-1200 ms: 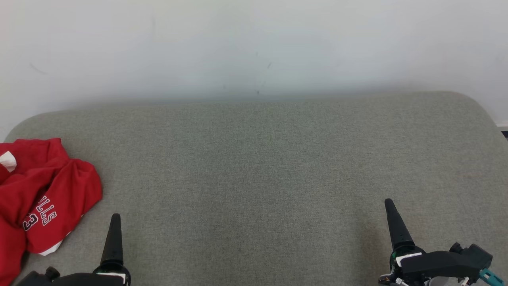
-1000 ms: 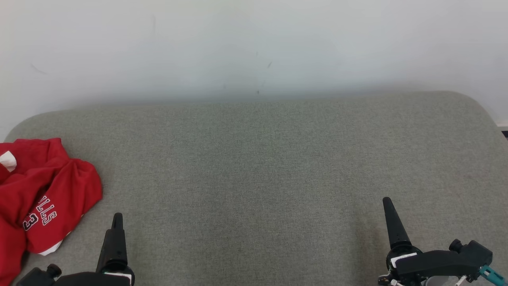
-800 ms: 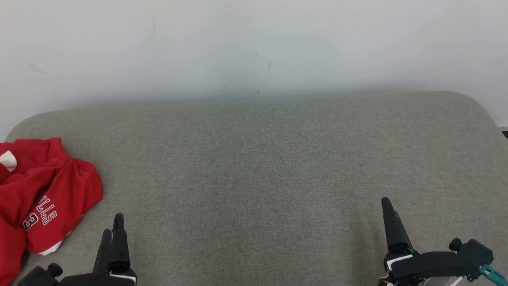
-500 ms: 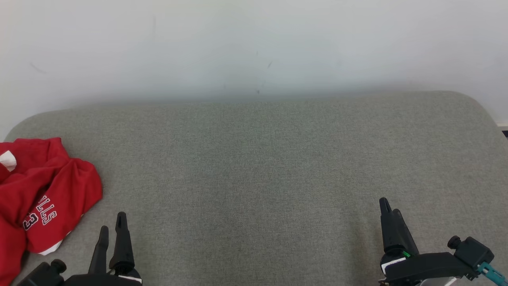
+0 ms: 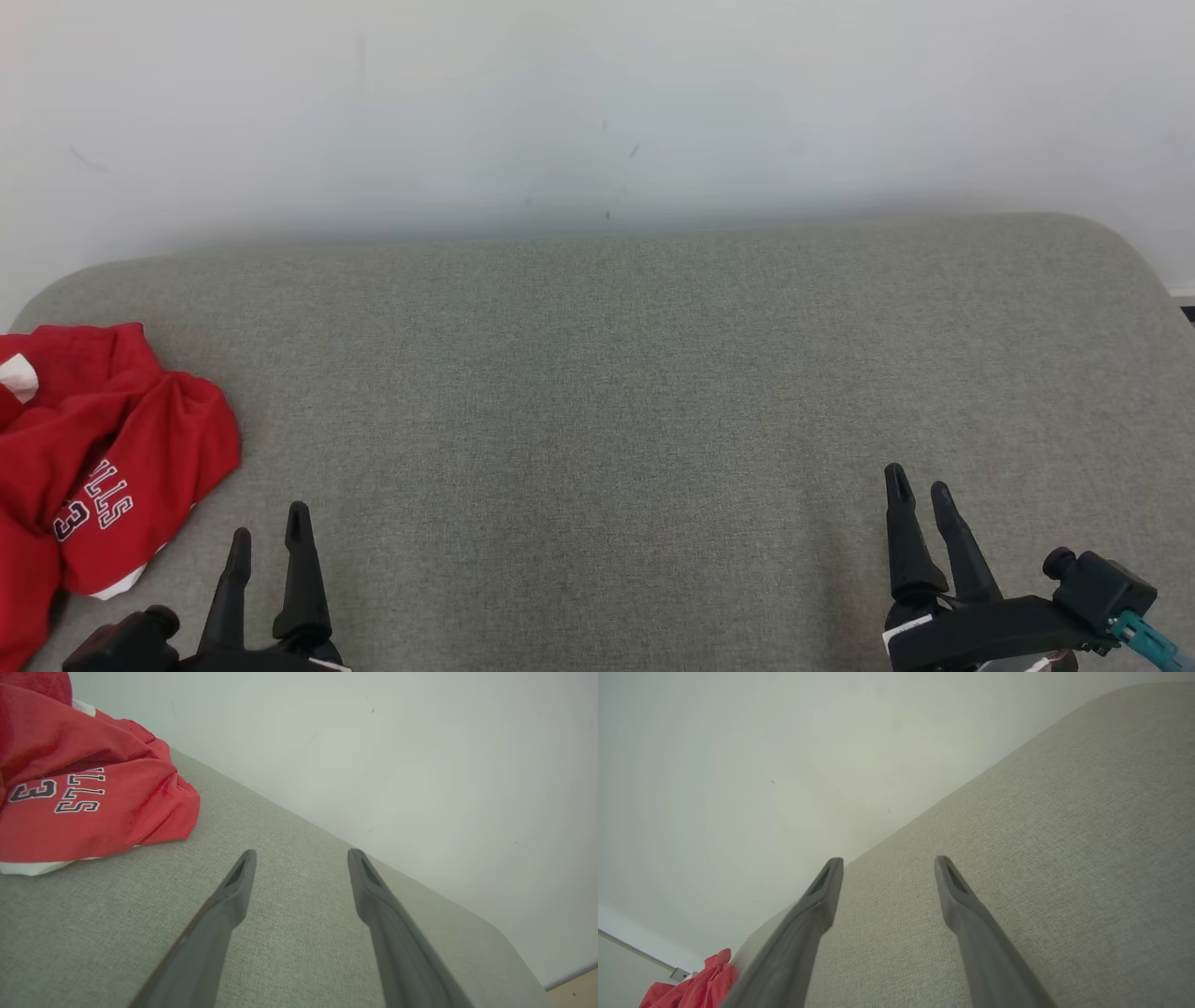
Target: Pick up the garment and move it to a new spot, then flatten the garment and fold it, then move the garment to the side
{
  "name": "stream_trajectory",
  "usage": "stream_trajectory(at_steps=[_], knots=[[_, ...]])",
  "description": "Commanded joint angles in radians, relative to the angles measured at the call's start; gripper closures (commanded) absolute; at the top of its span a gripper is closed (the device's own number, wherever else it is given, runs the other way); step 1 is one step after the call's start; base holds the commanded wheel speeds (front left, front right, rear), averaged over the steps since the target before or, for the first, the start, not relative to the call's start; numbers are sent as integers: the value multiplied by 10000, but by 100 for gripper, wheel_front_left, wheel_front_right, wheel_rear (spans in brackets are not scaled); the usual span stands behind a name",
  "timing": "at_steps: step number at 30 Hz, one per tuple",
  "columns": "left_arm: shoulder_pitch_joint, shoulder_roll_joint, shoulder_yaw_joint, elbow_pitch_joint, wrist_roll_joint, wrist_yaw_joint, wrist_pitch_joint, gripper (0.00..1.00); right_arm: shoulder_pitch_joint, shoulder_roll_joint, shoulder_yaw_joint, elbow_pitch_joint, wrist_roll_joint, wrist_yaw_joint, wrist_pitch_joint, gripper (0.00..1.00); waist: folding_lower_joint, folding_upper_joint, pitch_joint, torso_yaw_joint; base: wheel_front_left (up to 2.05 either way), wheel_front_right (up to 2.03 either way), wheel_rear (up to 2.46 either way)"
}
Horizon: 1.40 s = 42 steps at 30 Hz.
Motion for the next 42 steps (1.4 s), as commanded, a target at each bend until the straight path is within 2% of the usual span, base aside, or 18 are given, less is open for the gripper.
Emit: stream_trajectory(at_steps=[1, 24, 42], knots=[[-29, 76, -18, -157, 335, -16, -107, 0, -18, -4, 28, -138, -346, 37, -103, 0, 0, 0, 1, -2, 0, 0, 0], [172, 105, -127, -359, 2739, -12, -692, 0, 96, -3, 110, -209, -2904, 45, -695, 0, 0, 0, 30, -1, 0, 0, 0], [255, 107, -194, -495, 4270, 58, -1060, 0, 210, -4, 188, -313, -4392, 43, -1059, 0, 0, 0, 35, -12, 0, 0, 0]])
